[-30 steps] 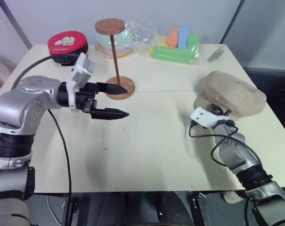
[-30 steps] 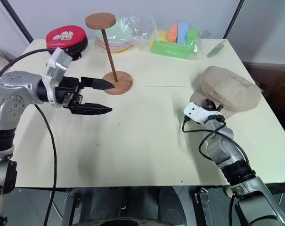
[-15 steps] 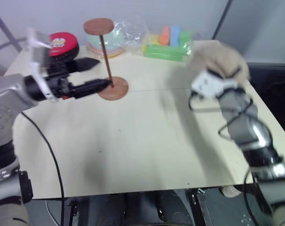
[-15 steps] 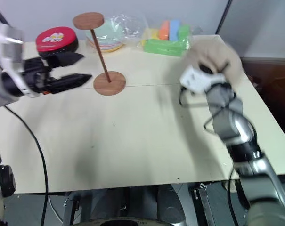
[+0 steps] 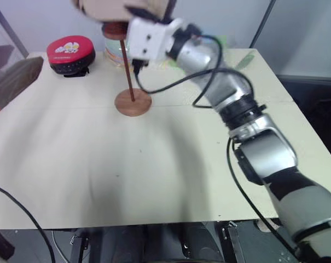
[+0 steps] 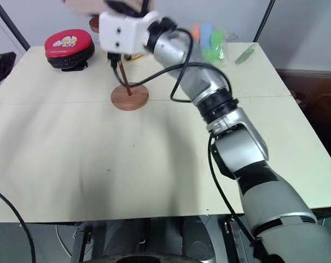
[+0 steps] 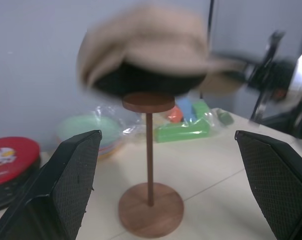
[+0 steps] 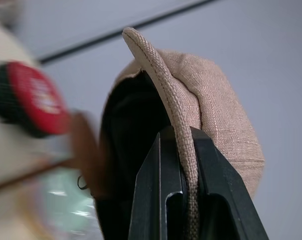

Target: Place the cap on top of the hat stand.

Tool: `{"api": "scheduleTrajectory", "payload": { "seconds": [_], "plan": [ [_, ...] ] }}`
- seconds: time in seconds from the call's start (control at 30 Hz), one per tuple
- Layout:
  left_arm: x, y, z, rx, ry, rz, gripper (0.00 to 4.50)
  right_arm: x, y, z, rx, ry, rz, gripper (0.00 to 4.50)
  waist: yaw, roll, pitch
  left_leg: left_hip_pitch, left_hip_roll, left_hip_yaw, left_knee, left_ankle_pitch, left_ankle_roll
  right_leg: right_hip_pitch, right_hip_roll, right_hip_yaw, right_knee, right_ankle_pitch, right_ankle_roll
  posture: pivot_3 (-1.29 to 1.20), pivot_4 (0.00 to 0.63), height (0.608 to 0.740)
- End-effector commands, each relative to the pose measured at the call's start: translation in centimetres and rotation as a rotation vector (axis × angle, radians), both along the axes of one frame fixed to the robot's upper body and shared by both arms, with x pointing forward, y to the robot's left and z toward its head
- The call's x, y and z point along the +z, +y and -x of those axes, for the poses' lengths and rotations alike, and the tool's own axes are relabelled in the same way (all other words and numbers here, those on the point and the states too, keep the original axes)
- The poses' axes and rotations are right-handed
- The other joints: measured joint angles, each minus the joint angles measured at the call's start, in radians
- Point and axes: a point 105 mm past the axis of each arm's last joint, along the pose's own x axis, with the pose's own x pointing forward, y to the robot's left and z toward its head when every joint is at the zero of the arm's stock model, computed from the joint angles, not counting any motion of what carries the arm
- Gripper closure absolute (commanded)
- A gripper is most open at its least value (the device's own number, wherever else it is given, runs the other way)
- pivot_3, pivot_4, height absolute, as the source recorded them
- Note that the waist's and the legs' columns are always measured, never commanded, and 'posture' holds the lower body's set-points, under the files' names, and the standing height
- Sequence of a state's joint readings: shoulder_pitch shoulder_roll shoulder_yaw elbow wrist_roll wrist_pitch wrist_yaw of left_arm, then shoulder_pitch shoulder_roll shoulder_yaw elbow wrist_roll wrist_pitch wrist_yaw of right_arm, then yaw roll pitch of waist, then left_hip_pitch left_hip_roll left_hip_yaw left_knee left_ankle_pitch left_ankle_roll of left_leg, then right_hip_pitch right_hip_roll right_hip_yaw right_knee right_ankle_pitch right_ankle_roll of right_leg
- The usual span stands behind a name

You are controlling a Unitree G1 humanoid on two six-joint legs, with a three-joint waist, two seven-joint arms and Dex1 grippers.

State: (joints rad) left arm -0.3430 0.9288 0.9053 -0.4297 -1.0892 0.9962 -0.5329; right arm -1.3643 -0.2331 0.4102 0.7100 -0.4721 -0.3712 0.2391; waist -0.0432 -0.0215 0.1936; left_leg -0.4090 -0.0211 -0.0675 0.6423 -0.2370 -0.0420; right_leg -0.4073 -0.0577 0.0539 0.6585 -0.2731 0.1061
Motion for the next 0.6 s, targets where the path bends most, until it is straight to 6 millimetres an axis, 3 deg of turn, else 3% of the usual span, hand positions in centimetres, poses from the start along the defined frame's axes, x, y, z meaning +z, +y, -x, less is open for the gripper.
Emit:
{"api": "scheduleTrajectory", "payload": {
  "seconds": [0.03, 0.23, 0.43, 0.53, 0.6],
  "plan": [
    [1.1, -0.2, 1.1, 0.015, -0.05, -0.028, 0.0, -0.3, 1.0, 1.6, 0.08, -0.046, 0.006, 4.49, 0.001, 0.0, 0.0, 0.0, 0.0, 0.0, 0.0, 0.0, 0.0, 0.0, 0.0, 0.0, 0.0, 0.0, 0.0, 0.0, 0.15, 0.74],
    [1.2, -0.1, 0.8, 0.016, -0.04, -0.032, 0.0, -4.5, 1.0, 0.9, 0.014, -0.026, 0.072, 4.49, -0.003, 0.0, 0.0, 0.0, 0.0, -0.001, -0.002, 0.001, -0.002, -0.002, 0.001, -0.001, 0.001, 0.0, 0.0, 0.0, 0.15, 0.74],
    [1.0, -0.8, -0.2, -0.025, -0.025, -0.041, 0.0, -7.4, 0.7, 0.4, -0.058, -0.207, 0.218, 4.49, -0.003, 0.0, 0.0, 0.0, 0.0, -0.001, -0.009, 0.004, -0.007, -0.005, 0.002, -0.001, 0.002, -0.001, -0.001, 0.0, 0.15, 0.74],
    [1.1, -1.2, -0.7, -0.048, -0.023, -0.053, 0.0, -7.9, 0.4, 0.1, -0.068, -0.182, 0.205, 3.5, -0.004, -0.001, 0.0, 0.0, -0.001, -0.001, -0.01, 0.005, -0.008, -0.006, 0.003, -0.001, 0.003, -0.001, -0.002, 0.0, 0.15, 0.74],
    [1.3, -1.4, -1.0, -0.065, -0.025, -0.056, 0.0, -7.7, 0.1, 0.2, -0.072, -0.186, 0.198, 2.49, -0.004, -0.001, 0.0, 0.0, -0.001, -0.001, -0.01, 0.005, -0.008, -0.006, 0.003, -0.001, 0.003, -0.001, -0.002, 0.0, 0.15, 0.74]
  ]
}}
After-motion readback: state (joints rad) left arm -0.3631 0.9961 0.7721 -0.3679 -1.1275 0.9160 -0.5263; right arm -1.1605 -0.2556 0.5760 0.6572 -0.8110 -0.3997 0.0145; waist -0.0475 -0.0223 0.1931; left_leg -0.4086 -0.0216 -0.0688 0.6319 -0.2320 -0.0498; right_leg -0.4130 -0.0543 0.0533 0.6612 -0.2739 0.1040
